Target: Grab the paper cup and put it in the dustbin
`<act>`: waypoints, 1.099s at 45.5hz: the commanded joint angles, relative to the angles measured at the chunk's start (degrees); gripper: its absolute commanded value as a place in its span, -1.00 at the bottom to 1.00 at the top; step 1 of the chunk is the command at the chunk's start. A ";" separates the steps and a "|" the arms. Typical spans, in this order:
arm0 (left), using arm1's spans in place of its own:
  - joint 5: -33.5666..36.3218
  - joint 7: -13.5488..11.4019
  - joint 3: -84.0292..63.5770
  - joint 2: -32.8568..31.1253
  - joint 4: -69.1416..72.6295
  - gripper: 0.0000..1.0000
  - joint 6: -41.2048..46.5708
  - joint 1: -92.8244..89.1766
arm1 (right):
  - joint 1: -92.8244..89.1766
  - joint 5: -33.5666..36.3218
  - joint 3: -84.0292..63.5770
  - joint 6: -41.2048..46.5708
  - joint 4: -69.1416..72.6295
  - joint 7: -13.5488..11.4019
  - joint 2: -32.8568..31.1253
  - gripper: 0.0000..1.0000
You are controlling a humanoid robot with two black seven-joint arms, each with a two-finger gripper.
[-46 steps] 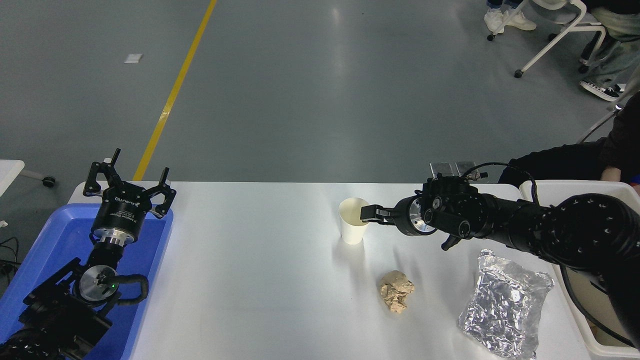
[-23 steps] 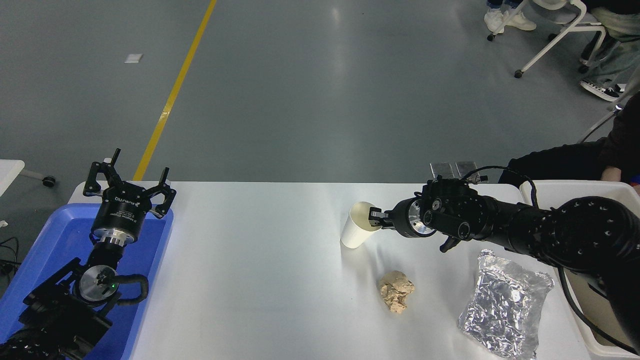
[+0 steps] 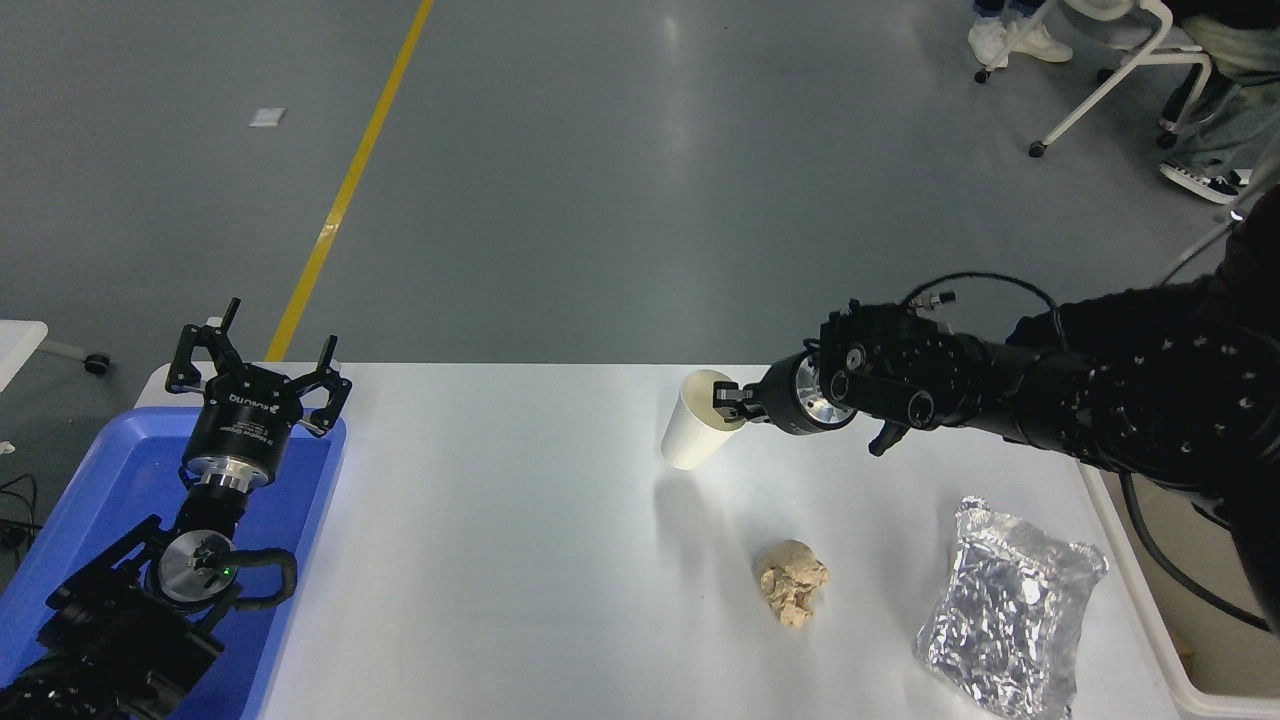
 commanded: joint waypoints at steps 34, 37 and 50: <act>-0.03 -0.12 0.01 0.03 0.03 1.00 0.09 0.08 | 51.14 0.11 -12.99 23.25 28.86 -1.07 -23.60 -1.00; -0.03 -0.12 0.01 0.03 0.03 1.00 0.09 0.08 | 51.32 -4.54 -15.01 23.25 28.60 -1.16 -27.28 -1.00; -0.03 -0.12 0.01 0.03 0.03 1.00 0.00 0.00 | 43.41 -33.38 -17.13 23.25 20.35 -0.63 -58.13 -1.00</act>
